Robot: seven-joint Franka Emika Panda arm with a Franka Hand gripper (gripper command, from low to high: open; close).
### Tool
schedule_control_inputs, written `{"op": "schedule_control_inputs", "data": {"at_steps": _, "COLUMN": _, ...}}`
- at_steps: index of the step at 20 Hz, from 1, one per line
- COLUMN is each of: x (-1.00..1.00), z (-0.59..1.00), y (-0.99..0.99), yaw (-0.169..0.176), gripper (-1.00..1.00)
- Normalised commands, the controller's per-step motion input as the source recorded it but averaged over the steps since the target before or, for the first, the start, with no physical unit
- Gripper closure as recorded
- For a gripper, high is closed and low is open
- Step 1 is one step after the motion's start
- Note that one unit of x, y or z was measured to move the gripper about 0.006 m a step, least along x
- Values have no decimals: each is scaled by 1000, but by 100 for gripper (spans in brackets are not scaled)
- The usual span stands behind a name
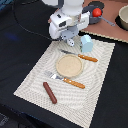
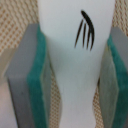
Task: Interact with the objects in diverse but meaningful ways.
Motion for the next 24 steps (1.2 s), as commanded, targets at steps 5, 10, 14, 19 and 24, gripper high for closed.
{"op": "schedule_control_inputs", "data": {"at_steps": 5, "x": -783, "z": 534, "y": -407, "yaw": -16, "gripper": 100}}
{"op": "schedule_control_inputs", "data": {"at_steps": 10, "x": -803, "z": 601, "y": -446, "yaw": -24, "gripper": 100}}
{"op": "schedule_control_inputs", "data": {"at_steps": 14, "x": -733, "z": 380, "y": -504, "yaw": -16, "gripper": 100}}
{"op": "schedule_control_inputs", "data": {"at_steps": 19, "x": -678, "z": 53, "y": -618, "yaw": -4, "gripper": 100}}
{"op": "schedule_control_inputs", "data": {"at_steps": 24, "x": -479, "z": -124, "y": -874, "yaw": 0, "gripper": 100}}
